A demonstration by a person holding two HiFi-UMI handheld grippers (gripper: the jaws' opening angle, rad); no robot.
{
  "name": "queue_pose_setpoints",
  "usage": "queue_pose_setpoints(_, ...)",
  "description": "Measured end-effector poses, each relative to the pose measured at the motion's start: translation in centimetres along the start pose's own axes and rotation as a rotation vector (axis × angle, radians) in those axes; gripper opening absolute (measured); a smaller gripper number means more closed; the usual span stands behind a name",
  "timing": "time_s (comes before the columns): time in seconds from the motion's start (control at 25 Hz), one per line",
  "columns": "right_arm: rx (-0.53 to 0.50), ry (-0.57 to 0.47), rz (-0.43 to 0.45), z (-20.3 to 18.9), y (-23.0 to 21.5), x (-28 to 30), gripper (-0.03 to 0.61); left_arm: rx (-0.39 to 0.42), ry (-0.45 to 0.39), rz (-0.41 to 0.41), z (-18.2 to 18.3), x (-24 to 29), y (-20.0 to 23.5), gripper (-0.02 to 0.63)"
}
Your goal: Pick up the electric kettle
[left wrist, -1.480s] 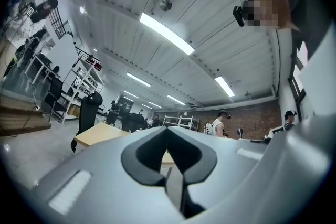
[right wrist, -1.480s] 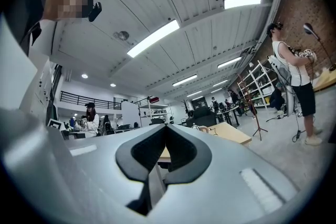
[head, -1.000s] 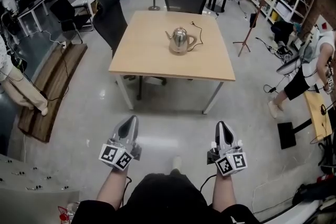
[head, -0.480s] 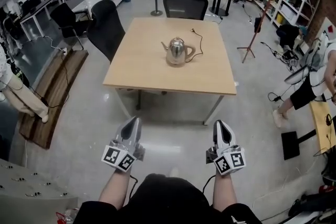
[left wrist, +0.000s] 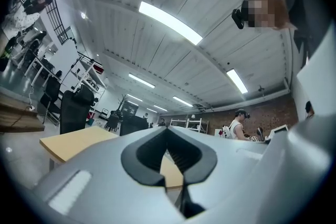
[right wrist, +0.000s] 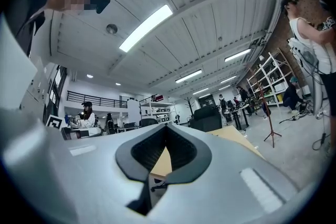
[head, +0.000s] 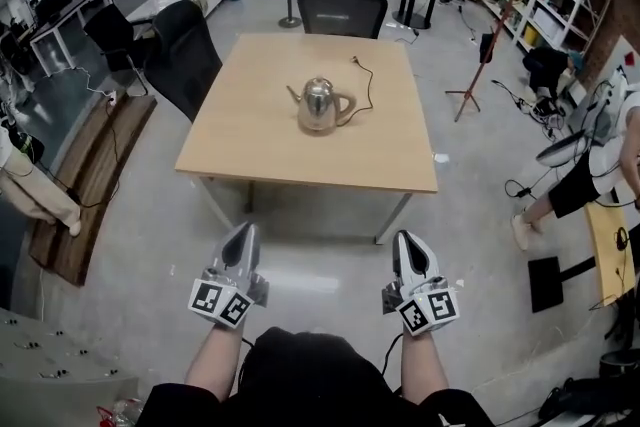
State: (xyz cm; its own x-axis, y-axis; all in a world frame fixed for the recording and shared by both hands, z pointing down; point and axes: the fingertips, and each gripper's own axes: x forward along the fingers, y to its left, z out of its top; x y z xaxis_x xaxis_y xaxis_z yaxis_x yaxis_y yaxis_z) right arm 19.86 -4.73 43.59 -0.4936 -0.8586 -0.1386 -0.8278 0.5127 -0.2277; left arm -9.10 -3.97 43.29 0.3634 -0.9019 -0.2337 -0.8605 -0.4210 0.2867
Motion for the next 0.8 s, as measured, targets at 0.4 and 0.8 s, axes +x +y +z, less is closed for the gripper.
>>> queue_pose_setpoints(0.4, 0.007, 0.047, 0.032, -1.2, -0.9, 3.0, 0.002, 0.001, 0.03, 0.024, -1.4, 1.7, 1.7, -0.002)
queue_pose_setpoints(0.8, -0.004, 0.031, -0.006, -0.5, -3.9, 9.0, 0.002, -0.015, 0.025, 0.018, -1.6, 7.8, 6.4, -0.002)
